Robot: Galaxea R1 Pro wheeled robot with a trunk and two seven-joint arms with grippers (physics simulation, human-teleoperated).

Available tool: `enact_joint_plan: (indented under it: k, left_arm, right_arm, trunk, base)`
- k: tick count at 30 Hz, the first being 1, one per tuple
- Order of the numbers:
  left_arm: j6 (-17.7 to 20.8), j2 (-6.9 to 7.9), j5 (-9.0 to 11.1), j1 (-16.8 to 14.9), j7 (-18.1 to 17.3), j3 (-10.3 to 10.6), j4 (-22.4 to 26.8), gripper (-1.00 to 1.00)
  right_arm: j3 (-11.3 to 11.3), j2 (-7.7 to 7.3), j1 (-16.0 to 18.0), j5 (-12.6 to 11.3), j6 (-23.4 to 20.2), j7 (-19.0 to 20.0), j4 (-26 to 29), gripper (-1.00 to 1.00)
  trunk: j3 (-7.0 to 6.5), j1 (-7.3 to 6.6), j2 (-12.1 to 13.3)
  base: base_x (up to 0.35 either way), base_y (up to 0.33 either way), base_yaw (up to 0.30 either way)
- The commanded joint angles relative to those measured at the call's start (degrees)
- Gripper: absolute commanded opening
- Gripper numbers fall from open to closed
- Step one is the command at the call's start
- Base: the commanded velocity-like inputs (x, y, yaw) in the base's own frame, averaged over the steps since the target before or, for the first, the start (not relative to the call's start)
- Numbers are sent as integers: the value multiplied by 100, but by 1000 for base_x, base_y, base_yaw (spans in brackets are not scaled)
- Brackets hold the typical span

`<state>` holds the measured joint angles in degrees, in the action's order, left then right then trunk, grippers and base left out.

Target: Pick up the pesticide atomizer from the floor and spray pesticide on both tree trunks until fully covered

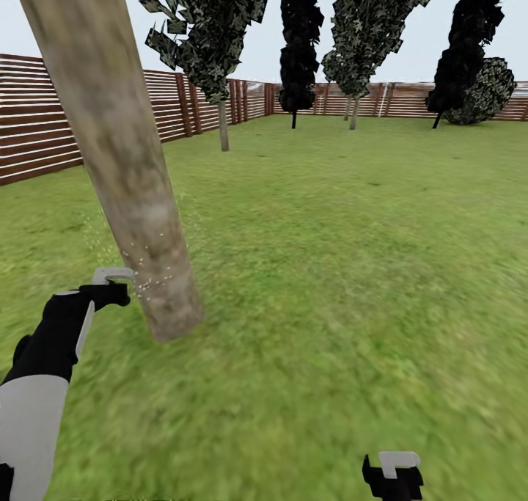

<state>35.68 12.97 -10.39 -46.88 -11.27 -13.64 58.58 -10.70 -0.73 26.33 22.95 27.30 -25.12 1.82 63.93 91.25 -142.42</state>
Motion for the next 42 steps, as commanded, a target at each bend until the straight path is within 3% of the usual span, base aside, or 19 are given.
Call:
enact_joint_plan:
  k: [1,8,38,42]
  left_arm:
    - [26,-19,-68,-5,-51,-7,47,-100]
    - [381,-59,-68,-24,-49,0,567,-100]
    - [381,-34,-118,7,25,-19,560,-100]
    - [374,-4,-136,12,31,-138,503,-100]
  right_arm:
    - [-46,3,4,61,18,-19,-10,100]
    - [-46,-4,4,68,15,-19,-13,100]
    - [-46,-7,4,71,17,-19,-11,100]
    - [-46,1,4,70,19,-19,-7,100]
  trunk:
    - [5,-1,-2]
    - [5,-1,-2]
    - [5,-1,-2]
    - [5,-1,-2]
  base:
    - [0,0,196]
    - [5,-185,101]
    - [17,-274,43]
    - [131,-275,25]
